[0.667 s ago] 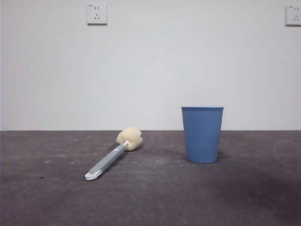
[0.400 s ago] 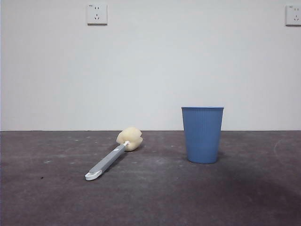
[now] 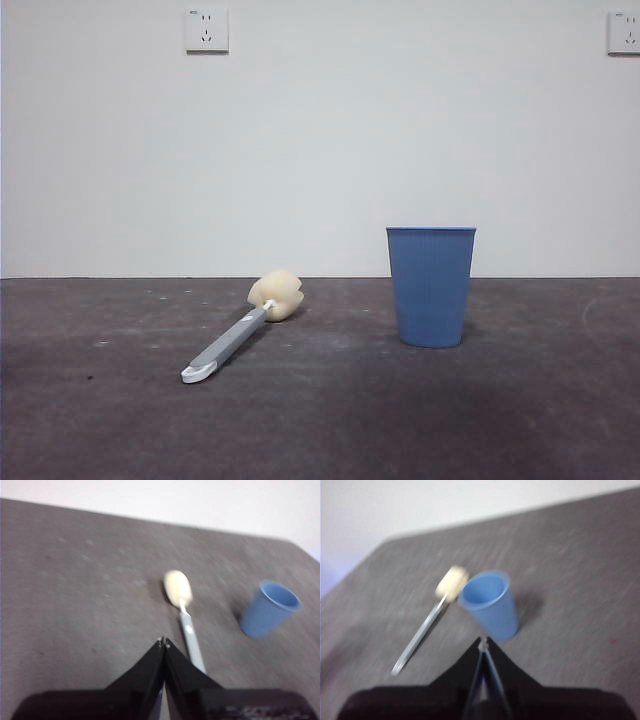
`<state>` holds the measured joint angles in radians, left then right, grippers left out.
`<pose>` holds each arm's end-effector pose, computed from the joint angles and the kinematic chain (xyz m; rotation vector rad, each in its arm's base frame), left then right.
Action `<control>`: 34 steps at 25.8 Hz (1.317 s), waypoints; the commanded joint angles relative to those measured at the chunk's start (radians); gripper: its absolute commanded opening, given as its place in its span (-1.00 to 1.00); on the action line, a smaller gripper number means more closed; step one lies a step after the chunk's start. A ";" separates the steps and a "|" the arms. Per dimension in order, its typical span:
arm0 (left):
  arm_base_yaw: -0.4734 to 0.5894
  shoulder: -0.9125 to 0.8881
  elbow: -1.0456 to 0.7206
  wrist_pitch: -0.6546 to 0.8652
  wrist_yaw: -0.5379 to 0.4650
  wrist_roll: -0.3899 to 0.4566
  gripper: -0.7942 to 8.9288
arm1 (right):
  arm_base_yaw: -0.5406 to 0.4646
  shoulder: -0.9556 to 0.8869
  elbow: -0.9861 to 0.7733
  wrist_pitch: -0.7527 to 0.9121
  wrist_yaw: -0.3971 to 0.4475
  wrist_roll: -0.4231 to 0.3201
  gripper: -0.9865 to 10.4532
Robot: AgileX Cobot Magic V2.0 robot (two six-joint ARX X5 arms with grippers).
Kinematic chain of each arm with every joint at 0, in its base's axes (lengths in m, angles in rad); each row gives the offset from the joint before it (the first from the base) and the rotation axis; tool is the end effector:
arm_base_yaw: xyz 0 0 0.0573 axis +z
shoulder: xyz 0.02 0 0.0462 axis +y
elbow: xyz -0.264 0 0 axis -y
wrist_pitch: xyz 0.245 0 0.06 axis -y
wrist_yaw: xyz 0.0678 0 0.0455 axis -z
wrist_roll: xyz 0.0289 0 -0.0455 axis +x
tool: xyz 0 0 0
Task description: Pick up the cup brush,pick up the cup,insert the brush into the cup,clean the cup,put the cup brush back,put the cup back to the fixed position on the table
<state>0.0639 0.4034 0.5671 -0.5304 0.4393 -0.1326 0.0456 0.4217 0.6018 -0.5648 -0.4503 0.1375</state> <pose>0.0974 -0.0061 0.2726 -0.2215 0.3817 -0.3473 0.0957 0.0170 0.2793 0.2112 0.4141 0.4632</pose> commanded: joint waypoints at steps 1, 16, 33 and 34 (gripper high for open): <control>0.001 0.057 0.073 -0.086 0.080 0.123 -0.85 | 0.019 0.087 0.111 -0.143 -0.043 -0.148 -0.85; -0.019 0.190 0.233 -0.380 0.238 0.257 -0.19 | 0.083 0.308 0.339 -0.474 -0.097 -0.322 -0.36; -0.306 0.458 0.277 -0.166 -0.068 0.083 0.26 | 0.083 0.311 0.339 -0.476 -0.097 -0.286 0.26; -0.366 0.507 0.277 -0.123 -0.124 0.052 0.26 | 0.083 0.311 0.339 -0.476 -0.098 -0.285 0.26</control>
<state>-0.2829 0.9051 0.8448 -0.6621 0.3286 -0.0338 0.1261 0.7326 0.9390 -1.0447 -0.5472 -0.1555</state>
